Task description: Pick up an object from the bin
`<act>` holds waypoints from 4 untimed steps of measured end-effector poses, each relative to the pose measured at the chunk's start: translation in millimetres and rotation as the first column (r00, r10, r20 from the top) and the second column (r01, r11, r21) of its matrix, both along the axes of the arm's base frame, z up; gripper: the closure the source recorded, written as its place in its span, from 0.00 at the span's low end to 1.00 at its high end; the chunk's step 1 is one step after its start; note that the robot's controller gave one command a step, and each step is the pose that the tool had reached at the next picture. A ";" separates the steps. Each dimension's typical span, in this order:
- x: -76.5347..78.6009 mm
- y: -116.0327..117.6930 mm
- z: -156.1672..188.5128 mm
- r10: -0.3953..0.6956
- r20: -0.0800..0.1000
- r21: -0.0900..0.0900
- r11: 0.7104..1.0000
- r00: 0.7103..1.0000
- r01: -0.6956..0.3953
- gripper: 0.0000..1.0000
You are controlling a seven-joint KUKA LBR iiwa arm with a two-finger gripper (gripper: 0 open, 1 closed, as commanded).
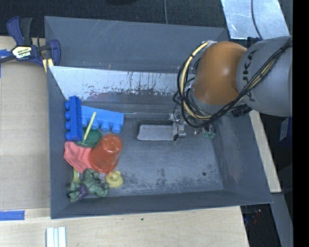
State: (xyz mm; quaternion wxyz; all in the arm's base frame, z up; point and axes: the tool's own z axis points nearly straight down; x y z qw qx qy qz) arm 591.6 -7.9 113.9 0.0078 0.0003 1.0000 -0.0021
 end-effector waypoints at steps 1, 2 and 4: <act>3.0 -0.1 35.8 0.000 0.011 0.000 1.000 1.000 0.000 1.00; 1.4 -0.1 79.0 0.001 0.005 0.000 1.000 1.000 -0.001 1.00; 3.5 -0.5 114.1 0.002 0.014 0.000 1.000 1.000 -0.002 1.00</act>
Offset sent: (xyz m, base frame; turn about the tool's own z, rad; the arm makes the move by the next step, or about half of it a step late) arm 0.0021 -0.0001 0.1074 -0.0002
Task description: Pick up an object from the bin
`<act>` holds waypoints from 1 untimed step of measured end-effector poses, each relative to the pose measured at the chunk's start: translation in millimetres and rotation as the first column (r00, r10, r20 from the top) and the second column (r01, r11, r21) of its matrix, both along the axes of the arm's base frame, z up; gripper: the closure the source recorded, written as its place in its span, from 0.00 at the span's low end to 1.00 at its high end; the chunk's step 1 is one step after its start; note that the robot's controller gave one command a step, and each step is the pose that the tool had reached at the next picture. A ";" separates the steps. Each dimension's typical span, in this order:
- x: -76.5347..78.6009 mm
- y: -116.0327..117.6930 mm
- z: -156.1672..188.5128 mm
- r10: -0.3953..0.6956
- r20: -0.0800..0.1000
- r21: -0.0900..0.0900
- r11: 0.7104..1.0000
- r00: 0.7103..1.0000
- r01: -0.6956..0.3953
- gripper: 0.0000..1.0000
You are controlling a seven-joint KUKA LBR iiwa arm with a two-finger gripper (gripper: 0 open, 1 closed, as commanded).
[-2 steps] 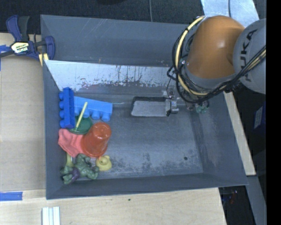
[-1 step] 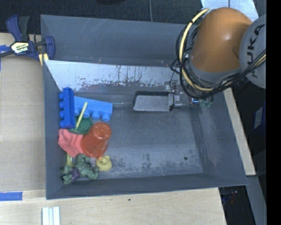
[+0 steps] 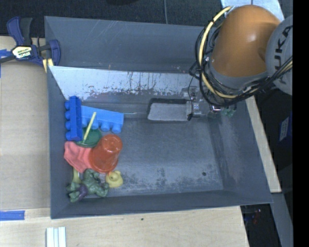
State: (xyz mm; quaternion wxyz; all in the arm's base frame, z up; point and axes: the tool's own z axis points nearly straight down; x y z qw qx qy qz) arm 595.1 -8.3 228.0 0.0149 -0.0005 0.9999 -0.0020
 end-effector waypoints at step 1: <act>0.1 0.0 11.9 0.000 0.000 0.000 1.000 1.000 0.000 1.00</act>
Offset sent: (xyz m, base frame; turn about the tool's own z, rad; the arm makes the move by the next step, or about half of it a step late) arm 0.0003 0.0000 0.0255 -0.0003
